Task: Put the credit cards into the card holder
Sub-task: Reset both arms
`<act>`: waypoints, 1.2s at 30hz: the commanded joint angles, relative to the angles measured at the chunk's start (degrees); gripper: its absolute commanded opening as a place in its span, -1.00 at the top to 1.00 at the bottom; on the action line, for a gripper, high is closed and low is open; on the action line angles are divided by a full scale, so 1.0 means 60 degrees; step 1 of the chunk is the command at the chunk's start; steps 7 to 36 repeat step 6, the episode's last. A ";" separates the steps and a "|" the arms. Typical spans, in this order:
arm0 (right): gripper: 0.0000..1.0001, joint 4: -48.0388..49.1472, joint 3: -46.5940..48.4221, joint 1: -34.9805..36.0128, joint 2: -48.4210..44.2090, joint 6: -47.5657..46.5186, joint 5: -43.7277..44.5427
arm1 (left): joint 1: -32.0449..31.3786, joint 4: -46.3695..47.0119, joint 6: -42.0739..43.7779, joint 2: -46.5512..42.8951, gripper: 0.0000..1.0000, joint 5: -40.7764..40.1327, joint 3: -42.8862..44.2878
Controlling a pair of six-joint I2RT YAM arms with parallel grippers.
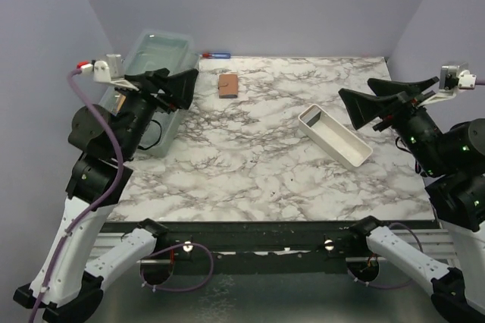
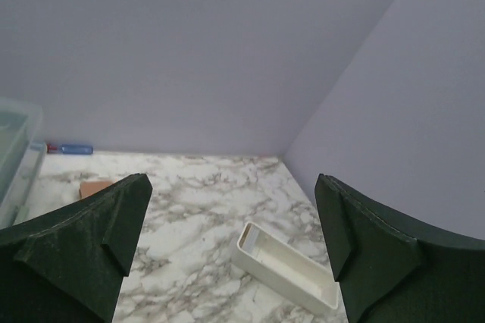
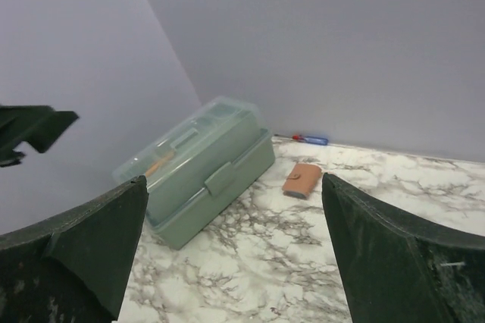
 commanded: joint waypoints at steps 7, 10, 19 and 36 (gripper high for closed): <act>-0.99 -0.0158 -0.0231 -0.0004 -0.0460 -0.0353 0.1328 | -0.0029 0.0721 0.0227 -0.0482 -0.98 -0.0861 -0.0183; -0.99 -0.0158 -0.0231 -0.0004 -0.0460 -0.0353 0.1328 | -0.0029 0.0721 0.0227 -0.0482 -0.98 -0.0861 -0.0183; -0.99 -0.0158 -0.0231 -0.0004 -0.0460 -0.0353 0.1328 | -0.0029 0.0721 0.0227 -0.0482 -0.98 -0.0861 -0.0183; -0.99 -0.0158 -0.0231 -0.0004 -0.0460 -0.0353 0.1328 | -0.0029 0.0721 0.0227 -0.0482 -0.98 -0.0861 -0.0183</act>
